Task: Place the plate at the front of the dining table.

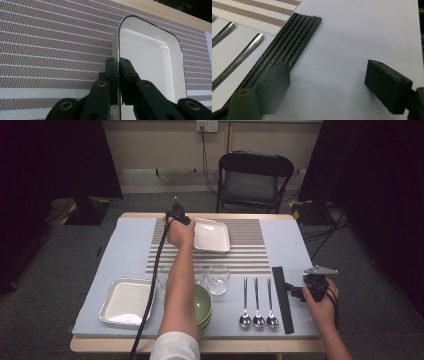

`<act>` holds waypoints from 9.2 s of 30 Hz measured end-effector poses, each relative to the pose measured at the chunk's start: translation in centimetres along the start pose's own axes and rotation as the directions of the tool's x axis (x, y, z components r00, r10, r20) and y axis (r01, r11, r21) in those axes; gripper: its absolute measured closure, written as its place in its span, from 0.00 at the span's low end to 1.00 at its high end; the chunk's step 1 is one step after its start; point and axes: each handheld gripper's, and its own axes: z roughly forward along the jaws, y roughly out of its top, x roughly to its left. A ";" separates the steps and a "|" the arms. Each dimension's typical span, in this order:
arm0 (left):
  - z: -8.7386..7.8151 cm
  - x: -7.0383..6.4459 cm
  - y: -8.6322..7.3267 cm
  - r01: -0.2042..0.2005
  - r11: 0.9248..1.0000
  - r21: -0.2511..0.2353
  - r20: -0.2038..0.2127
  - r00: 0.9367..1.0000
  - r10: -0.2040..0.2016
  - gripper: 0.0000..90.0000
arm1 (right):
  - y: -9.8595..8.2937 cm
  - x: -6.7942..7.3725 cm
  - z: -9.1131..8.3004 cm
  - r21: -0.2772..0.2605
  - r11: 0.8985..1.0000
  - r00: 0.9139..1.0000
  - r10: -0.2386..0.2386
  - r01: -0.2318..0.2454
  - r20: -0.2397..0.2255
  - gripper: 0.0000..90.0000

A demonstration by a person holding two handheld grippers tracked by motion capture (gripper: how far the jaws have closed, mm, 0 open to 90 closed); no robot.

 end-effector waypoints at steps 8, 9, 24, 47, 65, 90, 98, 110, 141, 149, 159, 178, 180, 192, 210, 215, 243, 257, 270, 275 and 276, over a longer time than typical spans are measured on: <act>0.2 0.1 -0.1 -0.013 1.000 0.011 0.007 1.000 0.013 0.96 | 0.0 0.0 0.0 -0.001 1.000 1.000 -0.001 0.001 0.001 0.22; 0.3 0.0 -0.1 0.003 1.000 0.004 0.003 1.000 -0.003 0.96 | 0.0 0.0 0.0 0.001 1.000 1.000 0.000 0.000 0.001 0.22; 0.6 0.2 -0.2 0.001 1.000 0.008 0.008 1.000 -0.001 0.96 | 0.0 0.0 0.0 -0.001 1.000 1.000 -0.001 0.001 0.002 0.22; 1.3 0.7 -0.5 0.007 1.000 0.017 0.003 1.000 -0.007 0.96 | 0.0 0.0 0.0 0.000 1.000 1.000 0.000 0.000 0.002 0.22; 1.4 0.9 -0.4 0.007 1.000 0.013 0.002 1.000 -0.007 0.97 | 0.0 0.0 0.0 0.000 1.000 1.000 -0.001 0.001 0.002 0.22; 2.0 1.2 -0.3 -0.034 0.999 0.034 -0.045 0.998 0.036 0.98 | 0.0 0.1 0.0 -0.001 1.000 1.000 -0.003 0.003 0.004 0.22; 2.2 1.1 -0.3 -0.083 0.996 0.022 -0.093 0.992 0.085 0.98 | 0.0 0.1 0.0 -0.001 1.000 1.000 -0.003 0.003 0.004 0.22; 2.0 0.7 -0.7 -0.111 0.994 0.012 -0.110 0.988 0.112 0.93 | 0.0 0.1 0.0 -0.002 1.000 1.000 -0.004 0.004 0.004 0.22; 2.3 1.0 -0.7 -0.104 0.994 0.024 -0.111 0.988 0.106 0.99 | 0.0 0.0 0.0 -0.001 1.000 1.000 -0.004 0.004 0.003 0.22; 2.1 0.9 -0.4 -0.106 0.994 0.026 -0.117 0.987 0.109 1.00 | 0.0 0.0 0.0 -0.001 1.000 1.000 -0.003 0.003 0.003 0.22; 2.2 0.7 -0.5 -0.137 0.990 0.017 -0.116 0.984 0.138 0.96 | 0.0 0.0 0.0 0.000 1.000 1.000 -0.003 0.003 0.003 0.22; 2.9 0.7 -0.4 -0.088 0.994 0.059 -0.135 0.986 0.095 0.98 | 0.0 0.0 0.0 -0.001 1.000 1.000 -0.002 0.002 0.002 0.22; 2.9 0.7 -0.4 -0.090 0.994 0.055 -0.134 0.986 0.097 0.98 | 0.0 0.0 0.0 -0.001 1.000 1.000 -0.002 0.002 0.002 0.22; 2.7 0.7 -0.5 -0.122 0.992 0.027 -0.161 0.979 0.125 0.91 | 0.0 0.0 0.0 0.000 1.000 1.000 -0.001 0.001 0.002 0.22; -0.5 2.2 -0.4 -0.158 0.986 -0.051 -0.107 0.983 0.152 0.65 | 0.0 0.0 0.0 0.000 1.000 1.000 -0.001 0.001 0.002 0.22; -1.4 3.0 -0.6 -0.154 0.986 -0.063 -0.095 0.984 0.148 0.61 | 0.0 0.0 0.0 0.000 1.000 1.000 -0.003 0.003 0.004 0.22; -4.6 5.8 -1.5 -0.216 0.972 -0.091 0.005 0.976 0.217 0.36 | 0.0 0.0 0.0 0.002 1.000 1.000 -0.002 0.002 0.003 0.22; -5.7 7.2 -2.2 -0.189 0.973 -0.130 0.041 0.980 0.195 0.26 | 0.0 0.0 0.0 0.003 1.000 1.000 -0.001 0.001 0.003 0.22; -6.6 8.8 -3.1 -0.229 0.967 -0.115 0.059 0.970 0.237 0.20 | 0.0 0.0 0.0 0.002 1.000 1.000 -0.002 0.002 0.003 0.22; -7.2 9.1 -3.2 -0.225 0.969 -0.105 0.062 0.971 0.233 0.20 | 0.0 0.0 0.0 0.002 1.000 1.000 -0.002 0.002 0.003 0.22; -7.3 9.2 -3.2 -0.227 0.968 -0.107 0.069 0.970 0.235 0.20 | 0.0 0.0 0.0 0.002 1.000 1.000 -0.002 0.002 0.003 0.22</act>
